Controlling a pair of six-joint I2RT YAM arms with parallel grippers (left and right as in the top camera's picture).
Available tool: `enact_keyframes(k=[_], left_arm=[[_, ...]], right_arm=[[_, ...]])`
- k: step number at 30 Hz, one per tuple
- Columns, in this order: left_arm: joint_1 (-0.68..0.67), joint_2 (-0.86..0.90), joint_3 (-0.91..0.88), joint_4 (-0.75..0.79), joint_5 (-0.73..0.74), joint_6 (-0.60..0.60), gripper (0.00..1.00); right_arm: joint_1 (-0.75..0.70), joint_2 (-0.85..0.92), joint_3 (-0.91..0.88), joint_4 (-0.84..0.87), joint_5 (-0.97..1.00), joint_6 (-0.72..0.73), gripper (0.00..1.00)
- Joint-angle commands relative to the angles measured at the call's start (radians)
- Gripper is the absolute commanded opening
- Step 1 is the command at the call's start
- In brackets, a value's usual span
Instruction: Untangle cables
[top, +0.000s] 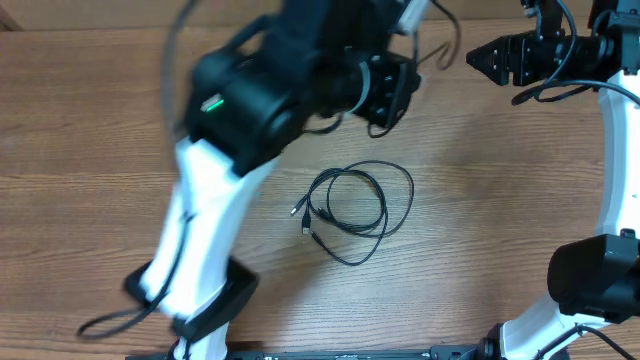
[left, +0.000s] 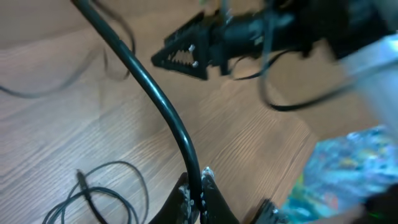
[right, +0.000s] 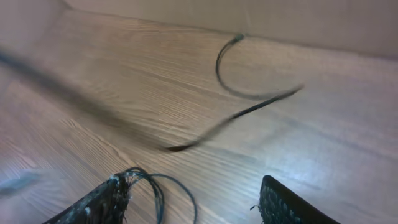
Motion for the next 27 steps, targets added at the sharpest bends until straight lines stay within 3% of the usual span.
enact_keyframes(k=[1,4,10,16,24,25,27], left_arm=[[0.002,-0.087,0.021,-0.017,-0.026,-0.098,0.04],[-0.011,-0.110,0.021,-0.028,-0.026,-0.153,0.04],[-0.028,-0.102,0.018,-0.028,-0.068,-0.148,0.04],[-0.028,-0.085,0.018,-0.020,-0.137,-0.138,0.04],[-0.028,-0.069,0.017,0.011,-0.140,-0.130,0.04],[-0.028,-0.063,0.017,0.011,-0.140,-0.130,0.04],[-0.028,-0.053,0.018,0.014,-0.131,-0.130,0.04]], right_arm=[[0.007,-0.023,0.006,0.028,-0.039,-0.080,0.65],[0.021,-0.023,0.006,0.035,-0.097,-0.107,0.65],[0.081,-0.023,0.006,0.016,-0.203,-0.124,0.65],[0.170,-0.023,0.006,-0.061,-0.272,-0.254,0.65],[0.264,-0.023,0.006,-0.055,-0.312,-0.255,0.64],[0.275,-0.023,0.006,-0.054,-0.314,-0.256,0.60],[0.295,-0.023,0.006,-0.051,-0.314,-0.255,0.24]])
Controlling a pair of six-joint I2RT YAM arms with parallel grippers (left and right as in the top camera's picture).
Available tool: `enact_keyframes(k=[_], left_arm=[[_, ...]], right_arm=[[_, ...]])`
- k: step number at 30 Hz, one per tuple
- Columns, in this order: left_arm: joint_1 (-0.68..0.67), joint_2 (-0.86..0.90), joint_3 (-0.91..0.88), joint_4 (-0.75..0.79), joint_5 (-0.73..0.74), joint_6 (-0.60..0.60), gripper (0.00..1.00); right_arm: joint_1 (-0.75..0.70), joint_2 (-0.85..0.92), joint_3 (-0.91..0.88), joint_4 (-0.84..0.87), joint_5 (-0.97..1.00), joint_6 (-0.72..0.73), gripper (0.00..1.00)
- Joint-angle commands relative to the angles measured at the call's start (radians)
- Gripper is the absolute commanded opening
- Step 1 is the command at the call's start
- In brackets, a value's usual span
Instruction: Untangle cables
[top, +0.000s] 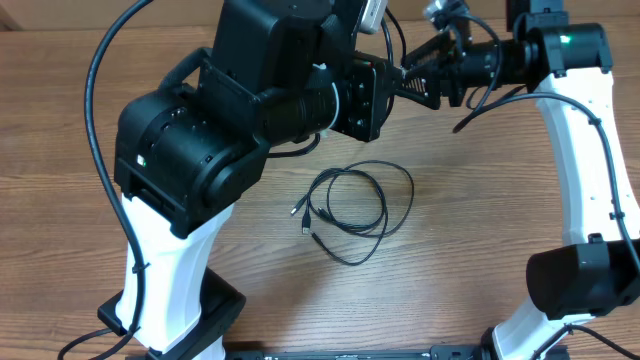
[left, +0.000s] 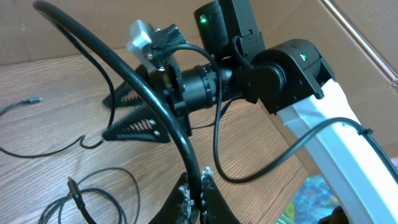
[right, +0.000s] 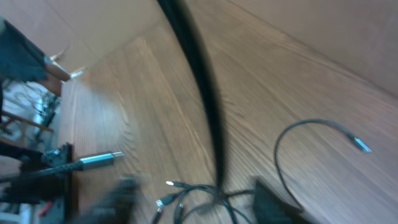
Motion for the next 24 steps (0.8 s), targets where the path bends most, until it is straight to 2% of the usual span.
enact_keyframes(k=[1,2,6,8,10,11,13,15,16,24], left_arm=[[-0.002,0.030,0.002,0.011,-0.002,-0.002,0.04],[-0.002,0.032,0.002,0.014,0.009,-0.002,0.04],[-0.002,0.031,0.003,0.026,0.015,0.002,0.04],[-0.002,0.030,0.003,0.023,0.019,0.018,0.09],[-0.002,0.028,0.003,0.019,0.018,0.031,0.24],[-0.002,0.027,0.003,0.017,0.018,0.037,0.43],[-0.002,0.026,0.003,0.013,0.018,0.044,0.47],[-0.002,0.026,0.003,0.011,0.018,0.047,0.62],[-0.002,0.027,0.003,0.010,0.018,0.048,0.65],[-0.002,0.027,0.003,-0.018,0.018,0.061,0.62]], right_arm=[[0.034,-0.023,0.006,0.006,-0.032,-0.014,0.14],[0.042,-0.023,0.006,0.006,-0.032,-0.014,0.04],[0.045,-0.023,0.006,0.024,-0.014,-0.013,0.04],[0.037,-0.023,0.006,0.039,0.058,-0.010,0.04],[0.019,-0.023,0.006,0.054,0.167,0.005,0.04],[0.005,-0.023,0.006,0.063,0.219,0.022,0.04],[-0.032,-0.023,0.006,0.077,0.286,0.030,0.04],[-0.080,-0.023,0.006,0.089,0.298,0.031,0.04],[-0.111,-0.023,0.006,0.101,0.298,0.040,0.04],[-0.340,-0.023,0.006,0.177,0.296,0.045,0.04]])
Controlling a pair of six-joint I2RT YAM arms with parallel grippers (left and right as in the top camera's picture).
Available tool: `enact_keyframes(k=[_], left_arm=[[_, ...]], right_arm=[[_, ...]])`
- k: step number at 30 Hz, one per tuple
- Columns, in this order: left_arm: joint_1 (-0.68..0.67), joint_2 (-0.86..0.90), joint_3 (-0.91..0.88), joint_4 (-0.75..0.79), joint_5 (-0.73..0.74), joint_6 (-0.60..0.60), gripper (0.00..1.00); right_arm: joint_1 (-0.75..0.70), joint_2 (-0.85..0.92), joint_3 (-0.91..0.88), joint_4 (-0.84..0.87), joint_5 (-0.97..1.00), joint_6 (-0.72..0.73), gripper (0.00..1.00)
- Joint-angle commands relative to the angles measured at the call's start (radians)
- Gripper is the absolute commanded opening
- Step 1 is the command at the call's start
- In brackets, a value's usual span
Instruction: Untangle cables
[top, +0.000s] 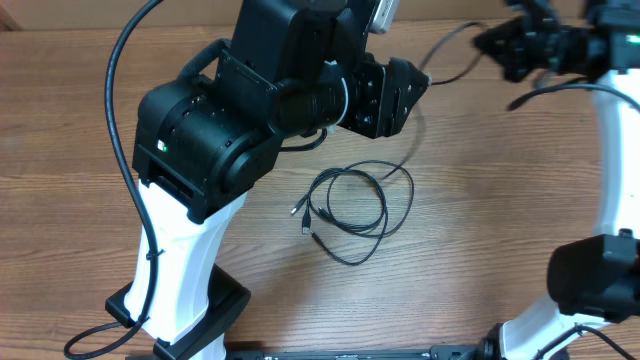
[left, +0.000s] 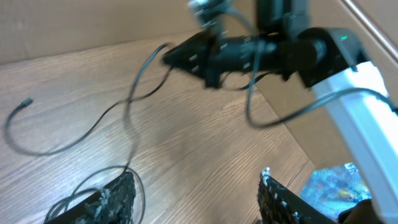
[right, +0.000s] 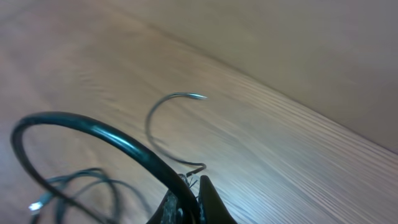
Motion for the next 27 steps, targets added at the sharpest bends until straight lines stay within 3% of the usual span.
enact_keyframes(k=[1,15,25,26,27], left_arm=[[-0.002,0.000,0.003,-0.009,0.009,0.027,0.61],[-0.002,0.000,0.002,-0.037,0.002,0.031,0.52],[-0.002,0.000,0.002,-0.070,0.002,0.030,0.52],[-0.002,0.000,0.002,-0.074,0.002,0.029,0.52],[-0.002,0.001,0.002,-0.078,0.002,0.026,0.52]], right_arm=[[-0.094,-0.023,0.006,0.030,0.014,0.010,0.04],[-0.546,-0.017,0.006,0.285,0.213,0.068,0.04],[-0.766,-0.002,0.006,0.444,0.375,0.101,0.04],[-0.786,0.001,0.006,0.461,0.376,0.140,0.15],[-0.803,0.005,0.006,0.477,0.376,0.189,1.00]])
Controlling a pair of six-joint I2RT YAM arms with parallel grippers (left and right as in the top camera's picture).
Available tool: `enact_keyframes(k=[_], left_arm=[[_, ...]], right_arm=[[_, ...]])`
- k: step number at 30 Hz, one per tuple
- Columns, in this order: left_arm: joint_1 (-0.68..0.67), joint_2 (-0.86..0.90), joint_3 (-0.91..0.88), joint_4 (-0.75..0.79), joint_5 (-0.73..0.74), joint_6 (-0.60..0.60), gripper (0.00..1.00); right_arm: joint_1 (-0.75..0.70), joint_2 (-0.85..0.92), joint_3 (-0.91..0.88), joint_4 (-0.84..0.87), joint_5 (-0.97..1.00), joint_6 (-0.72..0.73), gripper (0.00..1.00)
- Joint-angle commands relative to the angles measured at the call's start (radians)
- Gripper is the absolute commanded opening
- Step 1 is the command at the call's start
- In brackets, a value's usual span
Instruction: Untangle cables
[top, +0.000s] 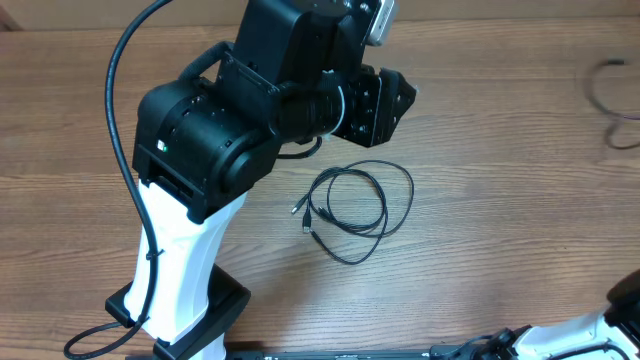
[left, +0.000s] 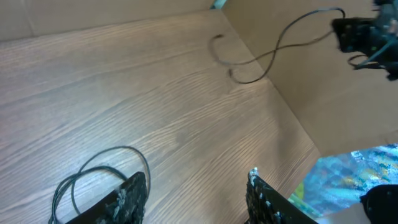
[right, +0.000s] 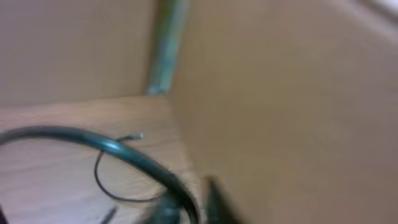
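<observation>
A thin black cable (top: 355, 210) lies coiled mid-table; part of its loop (left: 93, 180) shows by my left fingers. My left gripper (top: 400, 95) (left: 196, 183) hovers open above the wood, nothing between its fingers. A second black cable (top: 600, 88) (left: 273, 50) is stretched out near the far right corner, well apart from the coil. It runs up to my right gripper (left: 364, 34) (right: 189, 196), which is shut on it. The right wrist view is heavily blurred; the cable (right: 93, 140) arcs away from the fingers there. The right gripper itself is outside the overhead view.
The left arm's bulky body (top: 220, 130) covers the table's middle left. Cardboard walls (left: 323, 106) stand along the far and right sides of the wooden table (top: 500, 200). A blue patterned object (left: 348, 180) lies beyond the right edge.
My right gripper, still shut on the second cable, has moved from the table's far right out past the overhead view's edge, taking the cable to the far right corner. The left gripper stays open.
First my left gripper was shut on the second cable, held high, with the right gripper open nearby. Then the right's open fingers were close by that cable. Later the left was open and the right shut on it. Now the cable is far right, away from the coil.
</observation>
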Motion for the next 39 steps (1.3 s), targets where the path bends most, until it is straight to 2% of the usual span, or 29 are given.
enact_keyframes(k=[1,4,11,14,15,18,20,25,31,39], left_arm=[[-0.002,0.001,0.002,-0.010,0.002,0.019,0.51],[-0.002,0.001,0.002,-0.016,0.008,0.019,0.51],[-0.002,0.001,0.002,-0.046,0.029,0.020,0.47],[-0.002,0.001,0.002,-0.052,0.016,0.040,0.47],[-0.002,0.001,0.002,-0.054,-0.010,0.039,0.43],[-0.003,0.000,0.002,-0.076,-0.195,0.038,0.22],[-0.011,0.001,0.002,-0.094,-0.310,0.035,0.14],[-0.067,0.004,-0.041,-0.094,-0.454,0.035,0.11],[-0.122,0.004,-0.190,-0.094,-0.587,0.026,0.05],[-0.122,0.000,-0.386,-0.094,-0.714,-0.077,0.05]], right_arm=[[-0.059,0.008,0.006,0.045,0.053,0.152,1.00],[-0.092,0.010,0.006,0.055,0.010,0.250,1.00],[-0.056,0.010,0.006,0.056,-0.311,0.254,1.00],[0.013,0.010,0.007,0.051,-0.356,0.258,1.00],[0.031,0.010,0.008,0.047,-0.357,0.258,1.00],[0.097,0.002,0.008,0.032,-0.369,0.257,1.00],[0.139,-0.009,0.008,0.029,-0.402,0.257,1.00],[0.241,-0.066,0.008,0.000,-0.502,0.257,1.00],[0.338,-0.159,0.008,-0.092,-0.435,0.257,1.00],[0.433,-0.309,0.008,-0.226,-0.378,0.257,1.00]])
